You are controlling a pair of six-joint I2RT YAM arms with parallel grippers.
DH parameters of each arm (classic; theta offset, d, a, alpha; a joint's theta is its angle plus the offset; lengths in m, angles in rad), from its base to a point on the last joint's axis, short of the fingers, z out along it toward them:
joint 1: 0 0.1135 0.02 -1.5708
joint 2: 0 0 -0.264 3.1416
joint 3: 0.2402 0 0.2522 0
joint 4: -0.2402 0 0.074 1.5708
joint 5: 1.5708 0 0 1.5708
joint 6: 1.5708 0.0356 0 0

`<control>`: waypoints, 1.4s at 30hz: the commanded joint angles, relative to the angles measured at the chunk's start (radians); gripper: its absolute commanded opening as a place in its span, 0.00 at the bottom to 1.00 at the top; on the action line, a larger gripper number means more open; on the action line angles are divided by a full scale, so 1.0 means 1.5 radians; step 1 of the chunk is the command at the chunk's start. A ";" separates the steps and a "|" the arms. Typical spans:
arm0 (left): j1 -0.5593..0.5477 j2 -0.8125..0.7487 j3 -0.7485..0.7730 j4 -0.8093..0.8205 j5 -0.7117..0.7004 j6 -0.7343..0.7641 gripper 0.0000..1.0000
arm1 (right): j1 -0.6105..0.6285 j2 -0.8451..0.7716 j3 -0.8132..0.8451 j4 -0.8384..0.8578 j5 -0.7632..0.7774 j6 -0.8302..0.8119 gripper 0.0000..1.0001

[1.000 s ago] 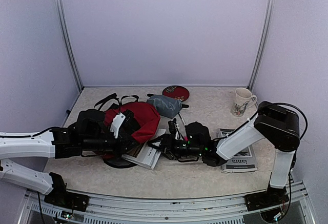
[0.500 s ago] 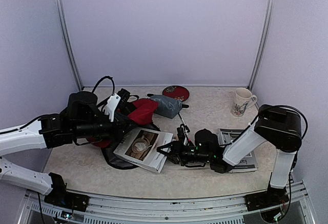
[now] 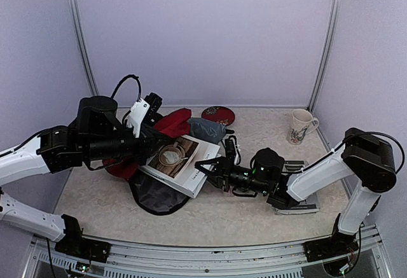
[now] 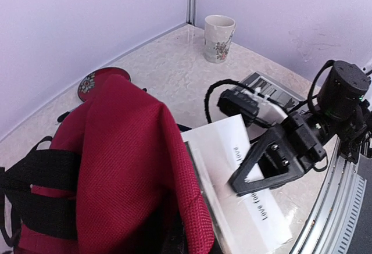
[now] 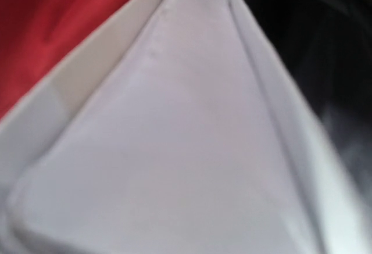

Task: Pack the student bag
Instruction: Adjust the book in the largest pocket of the bag.

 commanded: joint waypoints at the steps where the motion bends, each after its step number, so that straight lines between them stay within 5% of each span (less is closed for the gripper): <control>1: -0.035 0.017 0.055 0.016 0.010 0.029 0.00 | 0.005 0.039 0.082 -0.019 0.034 -0.004 0.15; 10: -0.044 0.016 0.088 0.033 -0.032 0.047 0.00 | 0.005 0.016 0.126 -0.291 0.168 -0.013 0.14; 16: -0.043 0.017 0.092 0.055 -0.046 0.064 0.00 | 0.007 -0.037 0.080 -0.372 0.197 -0.011 0.15; 21: -0.044 0.030 0.120 0.069 -0.050 0.064 0.00 | 0.016 -0.039 0.076 -0.385 0.202 0.006 0.15; 28: -0.003 0.030 0.117 0.066 -0.180 0.047 0.00 | 0.055 -0.073 0.114 -0.447 0.217 -0.045 0.14; 36: 0.036 0.001 0.082 0.124 -0.129 0.018 0.00 | 0.075 -0.055 0.060 -0.394 0.191 0.026 0.14; 42: -0.024 -0.015 0.062 0.162 -0.030 0.021 0.00 | 0.053 -0.007 0.110 -0.326 0.196 0.001 0.14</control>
